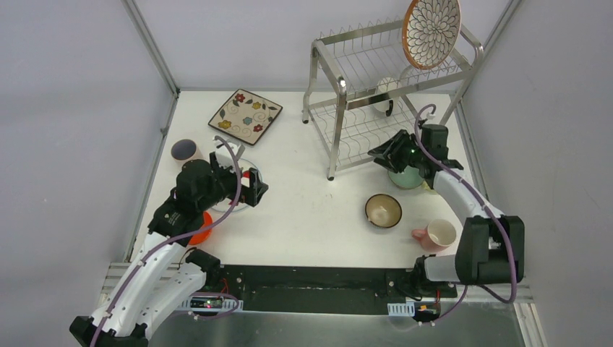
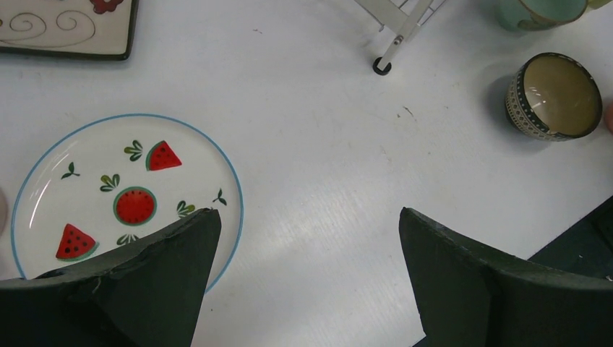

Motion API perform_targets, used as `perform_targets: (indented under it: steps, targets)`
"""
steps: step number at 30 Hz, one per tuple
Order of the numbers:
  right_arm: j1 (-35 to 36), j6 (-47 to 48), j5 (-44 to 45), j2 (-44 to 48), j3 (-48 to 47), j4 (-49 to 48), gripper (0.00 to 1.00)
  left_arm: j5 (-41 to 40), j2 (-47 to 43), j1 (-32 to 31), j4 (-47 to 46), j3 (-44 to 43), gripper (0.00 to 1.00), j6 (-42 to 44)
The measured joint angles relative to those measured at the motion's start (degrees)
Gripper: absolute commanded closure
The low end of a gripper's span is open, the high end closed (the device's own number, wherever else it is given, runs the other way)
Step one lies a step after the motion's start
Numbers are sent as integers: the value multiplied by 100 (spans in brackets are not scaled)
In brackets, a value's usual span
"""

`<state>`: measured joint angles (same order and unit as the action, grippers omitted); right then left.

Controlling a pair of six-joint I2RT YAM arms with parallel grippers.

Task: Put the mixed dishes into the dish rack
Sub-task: Turn the cup upside down in the dish rack, then pick up the cup at the corner of the board.

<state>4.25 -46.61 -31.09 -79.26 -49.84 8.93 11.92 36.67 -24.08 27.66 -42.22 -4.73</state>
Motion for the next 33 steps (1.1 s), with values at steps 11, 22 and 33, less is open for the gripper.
perform_targets:
  steps: [11,22,33]
  targets:
    - [625,214,345,1744,905,522,56,-796,726,7,369,-20,1,-4]
    - [2022,343,1346,3453,1362,1029,55,-667,2551,13,494,-378,9,-313]
    - [2446,485,1891,4393,1386,1714,55,-737,4039,17,699,-809,15,-728]
